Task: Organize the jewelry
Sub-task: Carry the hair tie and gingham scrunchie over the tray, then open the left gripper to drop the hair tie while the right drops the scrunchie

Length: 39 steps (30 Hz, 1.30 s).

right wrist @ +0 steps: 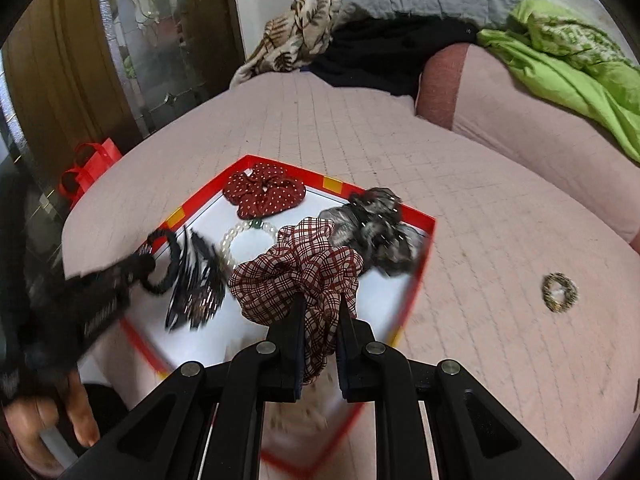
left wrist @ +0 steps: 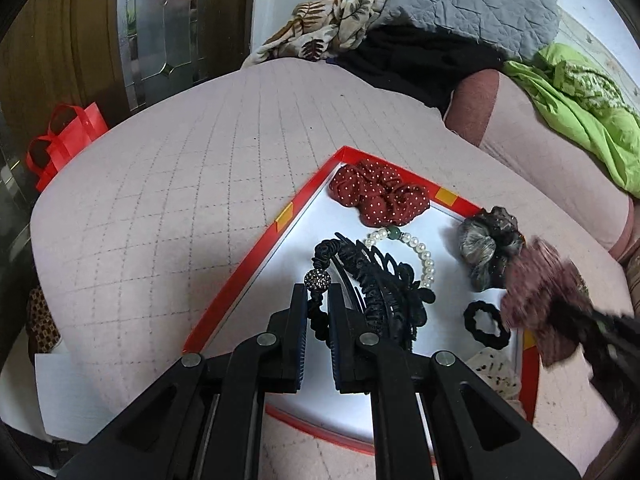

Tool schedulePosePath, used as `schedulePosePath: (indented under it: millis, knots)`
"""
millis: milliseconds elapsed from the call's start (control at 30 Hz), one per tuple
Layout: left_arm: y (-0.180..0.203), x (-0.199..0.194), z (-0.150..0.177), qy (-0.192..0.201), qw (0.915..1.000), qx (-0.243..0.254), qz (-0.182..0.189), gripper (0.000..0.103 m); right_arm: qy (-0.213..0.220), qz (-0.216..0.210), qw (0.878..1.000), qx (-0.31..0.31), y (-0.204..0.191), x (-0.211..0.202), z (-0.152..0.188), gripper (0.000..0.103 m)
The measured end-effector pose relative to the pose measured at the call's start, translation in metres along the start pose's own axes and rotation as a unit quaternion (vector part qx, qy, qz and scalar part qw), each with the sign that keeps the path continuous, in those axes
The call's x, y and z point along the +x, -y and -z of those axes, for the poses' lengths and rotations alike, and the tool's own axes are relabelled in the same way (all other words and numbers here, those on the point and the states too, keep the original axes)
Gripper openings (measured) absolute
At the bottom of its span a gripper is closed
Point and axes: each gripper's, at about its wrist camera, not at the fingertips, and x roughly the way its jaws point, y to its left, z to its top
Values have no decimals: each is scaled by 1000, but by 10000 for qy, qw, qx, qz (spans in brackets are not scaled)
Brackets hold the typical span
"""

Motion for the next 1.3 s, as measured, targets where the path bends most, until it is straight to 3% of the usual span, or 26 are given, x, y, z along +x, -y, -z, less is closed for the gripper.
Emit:
schedulePosePath:
  millis: [167, 533, 600, 667, 733, 833, 1133, 1300]
  knots:
    - [1, 9, 5, 200, 9994, 181, -209, 10, -279, -168, 9994, 89, -7, 30, -11, 14]
    - [-8, 20, 3, 183, 9994, 60, -275, 10, -575, -365, 9977, 69, -22, 64, -8, 17]
    - [-6, 18, 3, 244, 9991, 93, -341, 13, -529, -378, 9979, 43, -23, 62, -7, 23]
    - [-4, 15, 4, 326, 9987, 122, -376, 30, -465, -407, 9981, 24, -23, 58, -6, 28]
    - [-3, 12, 4, 428, 9983, 108, -393, 41, -382, -403, 9985, 17, -23, 51, -6, 35]
    - [-2, 7, 5, 545, 9977, 77, -383, 48, -269, -419, 9988, 38, -20, 41, -6, 38]
    - [-2, 4, 6, 542, 9975, 76, -437, 50, -63, -478, 9986, 200, -8, 6, 4, 38]
    - [2, -3, 14, 649, 9949, 178, -748, 51, 56, -447, 9985, 309, 3, -16, 14, 39]
